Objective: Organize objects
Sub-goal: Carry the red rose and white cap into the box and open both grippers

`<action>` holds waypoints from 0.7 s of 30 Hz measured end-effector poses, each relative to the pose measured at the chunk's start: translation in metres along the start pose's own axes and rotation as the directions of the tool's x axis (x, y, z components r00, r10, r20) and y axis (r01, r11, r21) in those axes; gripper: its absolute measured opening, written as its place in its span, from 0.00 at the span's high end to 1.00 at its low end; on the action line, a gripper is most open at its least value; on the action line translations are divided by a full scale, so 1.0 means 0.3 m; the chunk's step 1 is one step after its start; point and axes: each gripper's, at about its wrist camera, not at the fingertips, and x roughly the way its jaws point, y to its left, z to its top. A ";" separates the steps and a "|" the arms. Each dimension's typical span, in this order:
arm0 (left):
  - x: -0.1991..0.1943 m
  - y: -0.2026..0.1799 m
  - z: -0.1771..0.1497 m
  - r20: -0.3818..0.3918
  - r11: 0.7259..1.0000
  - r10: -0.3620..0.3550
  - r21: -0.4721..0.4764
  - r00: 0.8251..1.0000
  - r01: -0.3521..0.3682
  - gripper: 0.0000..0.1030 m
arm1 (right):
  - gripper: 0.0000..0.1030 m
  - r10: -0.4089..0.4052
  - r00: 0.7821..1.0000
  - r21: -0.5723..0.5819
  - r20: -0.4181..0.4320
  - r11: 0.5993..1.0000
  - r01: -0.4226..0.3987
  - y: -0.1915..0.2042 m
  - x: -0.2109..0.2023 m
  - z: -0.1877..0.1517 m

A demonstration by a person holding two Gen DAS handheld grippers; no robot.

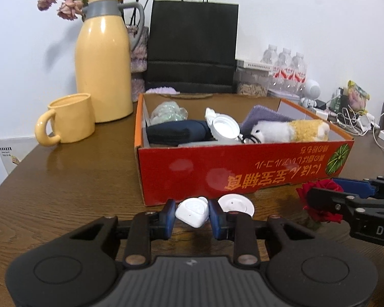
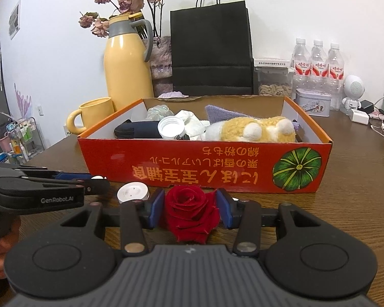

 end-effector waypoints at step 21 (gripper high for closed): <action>-0.071 -0.060 0.264 0.179 1.000 -0.014 -0.013 0.984 0.017 0.74 | 0.56 0.002 0.982 -0.076 0.189 0.997 0.012 -0.011 -0.013 0.217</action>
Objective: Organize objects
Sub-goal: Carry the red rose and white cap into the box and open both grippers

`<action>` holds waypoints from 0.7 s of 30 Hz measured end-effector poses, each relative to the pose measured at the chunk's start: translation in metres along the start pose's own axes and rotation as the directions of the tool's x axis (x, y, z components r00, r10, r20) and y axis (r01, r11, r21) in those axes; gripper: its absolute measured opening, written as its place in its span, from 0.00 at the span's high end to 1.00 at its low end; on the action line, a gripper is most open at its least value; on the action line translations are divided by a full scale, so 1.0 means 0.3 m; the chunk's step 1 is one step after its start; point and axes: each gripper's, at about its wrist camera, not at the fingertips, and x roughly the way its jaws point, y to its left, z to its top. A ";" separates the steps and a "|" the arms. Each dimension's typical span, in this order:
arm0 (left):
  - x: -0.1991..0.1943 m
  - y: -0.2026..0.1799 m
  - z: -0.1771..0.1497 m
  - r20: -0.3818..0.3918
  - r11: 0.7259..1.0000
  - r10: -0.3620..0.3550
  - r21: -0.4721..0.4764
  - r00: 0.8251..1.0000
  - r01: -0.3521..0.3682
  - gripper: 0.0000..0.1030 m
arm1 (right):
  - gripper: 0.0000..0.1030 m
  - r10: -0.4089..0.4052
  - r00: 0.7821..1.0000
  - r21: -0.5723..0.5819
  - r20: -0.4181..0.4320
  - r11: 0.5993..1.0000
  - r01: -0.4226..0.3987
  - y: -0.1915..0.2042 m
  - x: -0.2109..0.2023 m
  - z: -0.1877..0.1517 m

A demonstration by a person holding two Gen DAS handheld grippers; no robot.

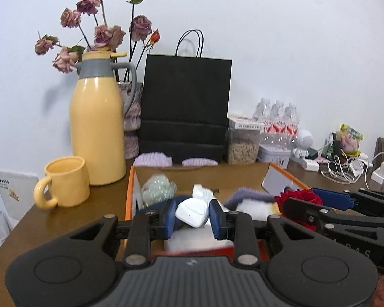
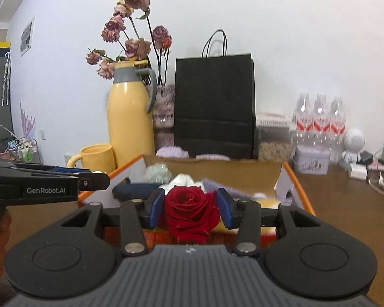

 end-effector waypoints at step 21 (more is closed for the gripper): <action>0.313 0.017 0.114 -0.003 0.999 0.027 -0.023 1.000 -0.027 0.74 | 0.57 -0.023 1.000 0.016 -0.007 1.000 0.023 -0.101 0.286 0.048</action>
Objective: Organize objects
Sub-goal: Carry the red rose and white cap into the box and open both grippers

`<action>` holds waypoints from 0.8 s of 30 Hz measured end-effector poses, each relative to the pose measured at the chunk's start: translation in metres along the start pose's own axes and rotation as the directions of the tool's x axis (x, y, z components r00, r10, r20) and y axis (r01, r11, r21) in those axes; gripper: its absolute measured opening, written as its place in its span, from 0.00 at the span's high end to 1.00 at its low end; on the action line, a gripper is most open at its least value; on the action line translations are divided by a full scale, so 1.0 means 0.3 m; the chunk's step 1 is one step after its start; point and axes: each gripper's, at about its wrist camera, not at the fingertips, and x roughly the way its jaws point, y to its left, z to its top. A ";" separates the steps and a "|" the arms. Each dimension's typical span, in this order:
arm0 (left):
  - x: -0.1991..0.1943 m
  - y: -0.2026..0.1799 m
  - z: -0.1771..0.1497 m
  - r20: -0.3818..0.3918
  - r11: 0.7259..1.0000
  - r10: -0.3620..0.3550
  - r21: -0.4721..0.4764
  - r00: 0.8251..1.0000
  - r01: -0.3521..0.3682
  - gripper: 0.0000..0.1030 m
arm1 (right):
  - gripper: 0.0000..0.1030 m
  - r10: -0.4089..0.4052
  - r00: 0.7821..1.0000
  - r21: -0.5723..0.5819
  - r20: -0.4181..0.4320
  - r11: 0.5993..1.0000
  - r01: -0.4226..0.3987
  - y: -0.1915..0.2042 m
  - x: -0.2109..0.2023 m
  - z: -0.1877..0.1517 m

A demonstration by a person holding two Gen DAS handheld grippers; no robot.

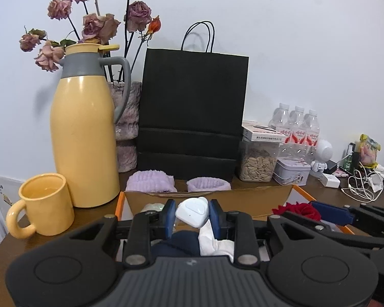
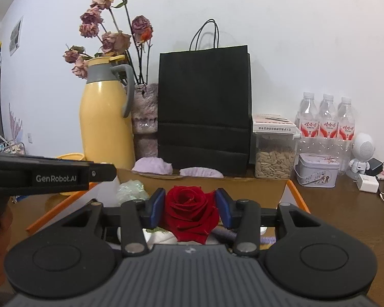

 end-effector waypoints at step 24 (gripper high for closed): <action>0.047 0.018 -0.001 0.053 0.999 0.044 0.015 0.998 -0.045 0.00 | 0.00 0.020 0.998 -0.036 -0.063 0.999 -0.022 -0.034 0.058 -0.014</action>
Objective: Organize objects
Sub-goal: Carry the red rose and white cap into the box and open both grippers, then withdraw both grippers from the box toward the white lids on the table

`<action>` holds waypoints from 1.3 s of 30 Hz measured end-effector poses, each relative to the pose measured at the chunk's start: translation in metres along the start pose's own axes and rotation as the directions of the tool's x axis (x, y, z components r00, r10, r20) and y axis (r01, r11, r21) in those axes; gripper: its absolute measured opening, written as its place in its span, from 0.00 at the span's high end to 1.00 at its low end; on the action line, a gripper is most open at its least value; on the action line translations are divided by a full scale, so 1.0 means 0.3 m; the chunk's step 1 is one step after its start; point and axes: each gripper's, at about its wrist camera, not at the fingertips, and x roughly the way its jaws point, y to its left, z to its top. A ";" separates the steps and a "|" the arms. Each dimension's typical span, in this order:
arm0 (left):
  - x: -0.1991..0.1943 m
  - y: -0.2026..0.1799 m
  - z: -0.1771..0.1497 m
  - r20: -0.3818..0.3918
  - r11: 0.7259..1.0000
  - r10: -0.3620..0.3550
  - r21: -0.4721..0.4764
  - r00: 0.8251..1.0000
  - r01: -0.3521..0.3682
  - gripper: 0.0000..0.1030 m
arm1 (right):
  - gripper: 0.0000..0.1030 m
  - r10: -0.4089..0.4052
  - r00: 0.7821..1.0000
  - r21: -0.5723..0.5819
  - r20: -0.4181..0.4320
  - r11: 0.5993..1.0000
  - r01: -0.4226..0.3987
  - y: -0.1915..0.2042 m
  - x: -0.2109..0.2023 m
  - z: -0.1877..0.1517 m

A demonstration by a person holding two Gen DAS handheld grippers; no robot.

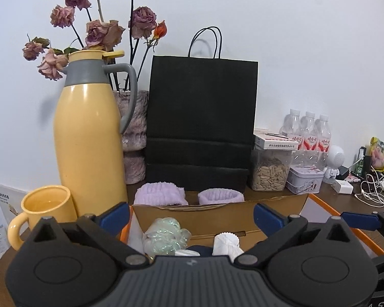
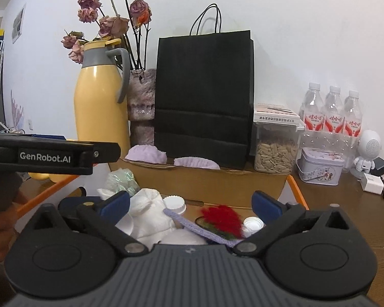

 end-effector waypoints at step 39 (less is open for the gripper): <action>-0.258 0.027 -0.177 -0.019 0.997 0.068 -0.026 0.997 -0.069 0.00 | 0.00 -0.056 0.998 -0.013 -0.038 0.998 0.056 0.052 -0.220 -0.144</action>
